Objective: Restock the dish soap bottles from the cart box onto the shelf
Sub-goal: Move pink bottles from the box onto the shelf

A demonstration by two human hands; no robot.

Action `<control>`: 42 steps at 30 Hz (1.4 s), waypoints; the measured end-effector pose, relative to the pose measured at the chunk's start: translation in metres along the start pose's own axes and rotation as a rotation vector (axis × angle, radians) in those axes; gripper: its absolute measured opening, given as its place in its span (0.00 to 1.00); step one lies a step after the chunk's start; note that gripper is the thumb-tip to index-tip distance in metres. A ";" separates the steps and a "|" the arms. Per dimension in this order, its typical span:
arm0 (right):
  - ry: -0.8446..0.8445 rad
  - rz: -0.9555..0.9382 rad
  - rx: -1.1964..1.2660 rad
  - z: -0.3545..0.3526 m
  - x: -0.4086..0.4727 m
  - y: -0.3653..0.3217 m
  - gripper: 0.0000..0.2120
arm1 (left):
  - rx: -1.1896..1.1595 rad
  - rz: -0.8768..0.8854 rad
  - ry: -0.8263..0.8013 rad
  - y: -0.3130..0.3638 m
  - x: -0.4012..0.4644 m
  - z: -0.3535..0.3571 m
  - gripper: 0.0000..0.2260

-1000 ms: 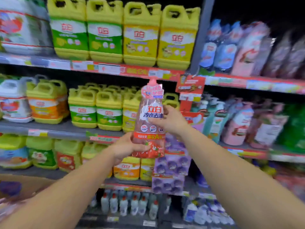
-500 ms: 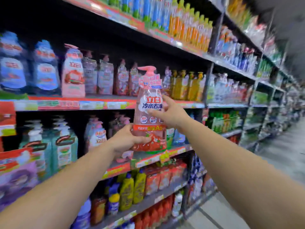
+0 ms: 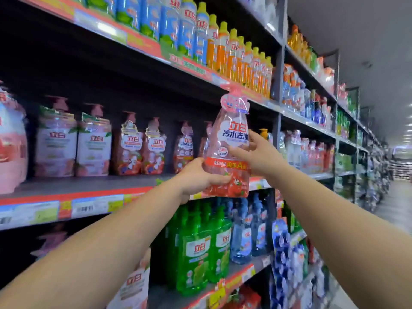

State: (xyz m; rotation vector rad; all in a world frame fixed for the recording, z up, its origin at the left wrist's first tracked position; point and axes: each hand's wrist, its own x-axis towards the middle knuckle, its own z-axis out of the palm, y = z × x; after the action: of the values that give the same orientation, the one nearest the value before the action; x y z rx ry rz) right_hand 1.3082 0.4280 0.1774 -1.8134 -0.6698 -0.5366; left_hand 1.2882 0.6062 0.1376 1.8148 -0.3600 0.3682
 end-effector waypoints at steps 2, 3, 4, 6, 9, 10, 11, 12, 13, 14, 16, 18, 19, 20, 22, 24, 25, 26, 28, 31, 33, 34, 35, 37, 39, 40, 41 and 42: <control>-0.052 -0.027 0.005 0.004 0.029 0.016 0.29 | 0.035 0.024 0.006 -0.002 0.031 -0.006 0.17; -0.058 -0.040 0.001 0.007 0.043 0.025 0.32 | 0.052 0.024 0.013 -0.003 0.045 -0.008 0.17; -0.058 -0.054 0.002 0.010 0.056 0.034 0.33 | 0.073 0.022 0.016 -0.007 0.059 -0.010 0.17; -0.057 -0.090 0.024 0.018 0.084 0.053 0.34 | 0.106 0.011 0.035 -0.016 0.086 -0.017 0.14; -0.030 -0.144 0.079 0.040 0.122 0.087 0.37 | 0.202 -0.018 0.117 -0.034 0.122 -0.026 0.18; -0.022 -0.166 0.092 0.049 0.134 0.099 0.38 | 0.235 -0.029 0.154 -0.039 0.133 -0.027 0.19; -0.023 -0.185 0.093 0.058 0.146 0.111 0.39 | 0.266 -0.049 0.192 -0.045 0.143 -0.030 0.18; -0.026 -0.203 0.103 0.066 0.158 0.124 0.39 | 0.314 -0.072 0.222 -0.049 0.152 -0.033 0.17; -0.037 -0.205 0.117 0.074 0.169 0.135 0.39 | 0.365 -0.102 0.245 -0.053 0.161 -0.035 0.15; -0.062 -0.208 0.138 0.080 0.180 0.146 0.39 | 0.426 -0.138 0.248 -0.058 0.170 -0.037 0.15; -0.139 -0.208 0.154 0.088 0.199 0.164 0.37 | 0.516 -0.242 0.275 -0.066 0.187 -0.039 0.16; -0.225 -0.206 0.181 0.091 0.218 0.182 0.31 | 0.575 -0.320 0.305 -0.073 0.201 -0.037 0.15; -0.264 -0.208 0.186 0.091 0.226 0.188 0.31 | 0.602 -0.348 0.317 -0.075 0.206 -0.035 0.16; -0.312 -0.211 0.184 0.090 0.233 0.195 0.33 | 0.609 -0.374 0.340 -0.078 0.211 -0.035 0.18; -0.418 -0.215 0.153 0.084 0.245 0.207 0.40 | 0.585 -0.415 0.382 -0.083 0.219 -0.034 0.21; -0.464 -0.199 0.084 0.078 0.254 0.221 0.40 | 0.600 -0.433 0.424 -0.086 0.227 -0.033 0.22; -0.464 -0.163 0.036 0.076 0.258 0.229 0.39 | 0.615 -0.444 0.441 -0.088 0.232 -0.031 0.23; -0.460 -0.114 0.001 0.077 0.261 0.238 0.37 | 0.625 -0.460 0.459 -0.091 0.236 -0.031 0.24; -0.467 -0.029 -0.051 0.079 0.270 0.255 0.34 | 0.631 -0.468 0.496 -0.098 0.245 -0.029 0.29; -0.555 -0.064 -0.111 0.078 0.279 0.266 0.31 | 0.679 -0.497 0.560 -0.106 0.258 -0.033 0.32; -0.656 -0.130 -0.164 0.076 0.282 0.265 0.31 | 0.760 -0.518 0.629 -0.109 0.265 -0.033 0.33; -0.706 -0.142 -0.162 0.077 0.282 0.263 0.32 | 0.795 -0.525 0.653 -0.110 0.268 -0.032 0.33; -0.748 -0.148 -0.159 0.078 0.283 0.262 0.33 | 0.819 -0.532 0.671 -0.112 0.272 -0.032 0.34; -0.784 -0.152 -0.156 0.085 0.286 0.260 0.33 | 0.843 -0.547 0.676 -0.115 0.276 -0.034 0.33; -0.789 -0.151 -0.148 0.090 0.289 0.261 0.32 | 0.869 -0.561 0.672 -0.120 0.278 -0.038 0.34; -0.787 -0.146 -0.135 0.094 0.290 0.263 0.32 | 0.902 -0.570 0.670 -0.121 0.278 -0.038 0.35; -0.787 -0.144 -0.130 0.095 0.290 0.264 0.32 | 0.934 -0.580 0.665 -0.122 0.278 -0.039 0.36; -0.790 -0.143 -0.132 0.097 0.291 0.265 0.31 | 0.960 -0.585 0.656 -0.123 0.279 -0.038 0.37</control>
State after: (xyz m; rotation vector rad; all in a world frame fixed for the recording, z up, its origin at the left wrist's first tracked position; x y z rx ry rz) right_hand 1.7056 0.5040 0.1510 -2.1058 -1.3228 0.0801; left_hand 1.5895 0.6602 0.1602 2.4355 0.9424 0.7583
